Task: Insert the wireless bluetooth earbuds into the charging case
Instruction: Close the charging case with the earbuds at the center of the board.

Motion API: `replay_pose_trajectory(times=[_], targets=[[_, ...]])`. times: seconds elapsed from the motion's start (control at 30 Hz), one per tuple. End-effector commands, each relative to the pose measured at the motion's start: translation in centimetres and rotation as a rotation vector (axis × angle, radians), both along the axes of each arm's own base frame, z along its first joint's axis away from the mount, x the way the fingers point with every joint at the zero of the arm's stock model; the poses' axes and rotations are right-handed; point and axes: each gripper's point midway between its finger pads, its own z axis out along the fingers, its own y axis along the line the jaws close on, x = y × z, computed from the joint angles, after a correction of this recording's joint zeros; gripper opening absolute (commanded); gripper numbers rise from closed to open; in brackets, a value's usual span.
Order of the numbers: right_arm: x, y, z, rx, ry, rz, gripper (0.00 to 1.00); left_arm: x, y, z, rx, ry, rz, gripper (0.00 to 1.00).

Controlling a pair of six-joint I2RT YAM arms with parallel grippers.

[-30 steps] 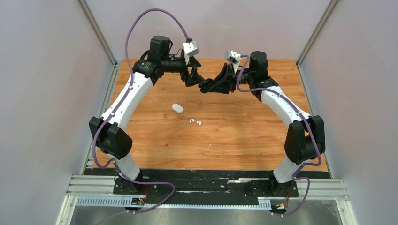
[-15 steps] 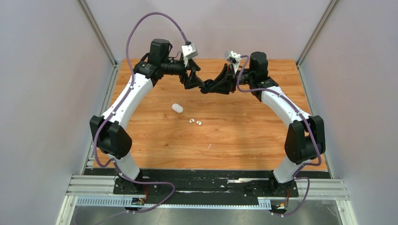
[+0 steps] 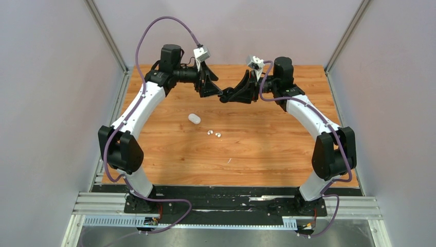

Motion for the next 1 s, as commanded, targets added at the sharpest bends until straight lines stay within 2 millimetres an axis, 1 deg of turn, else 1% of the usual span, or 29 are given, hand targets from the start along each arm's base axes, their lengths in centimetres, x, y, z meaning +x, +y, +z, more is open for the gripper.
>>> replay_pose_trajectory(times=[0.0, 0.23, 0.37, 0.5, 0.6, 0.87, 0.97], targets=[[-0.9, -0.1, 1.9, 0.025, -0.077, 0.025, 0.02, -1.8, -0.1, 3.0, -0.069, -0.04, -0.067, 0.92], [-0.7, -0.1, 1.7, 0.023, -0.067, 0.023, 0.02, -2.2, -0.1, 2.7, -0.068, -0.03, -0.083, 0.93], [-0.6, 0.0, 1.9, 0.025, -0.069, 0.024, 0.01, -1.6, 0.1, 2.0, -0.033, -0.067, -0.059, 0.93], [-0.6, 0.0, 2.0, 0.025, -0.067, 0.025, 0.01, -0.3, 0.4, 1.4, 0.009, -0.102, -0.001, 0.93], [-0.5, 0.0, 1.9, 0.025, -0.064, 0.026, 0.01, -0.1, 0.5, 1.2, 0.02, -0.117, 0.006, 0.93], [-0.2, 0.1, 1.6, 0.022, -0.048, 0.021, 0.01, -0.3, 0.3, 1.6, 0.007, -0.133, 0.0, 0.94], [-0.1, 0.1, 1.4, 0.02, -0.042, 0.021, 0.01, -0.7, 0.2, 2.9, -0.03, -0.132, 0.006, 0.94]])
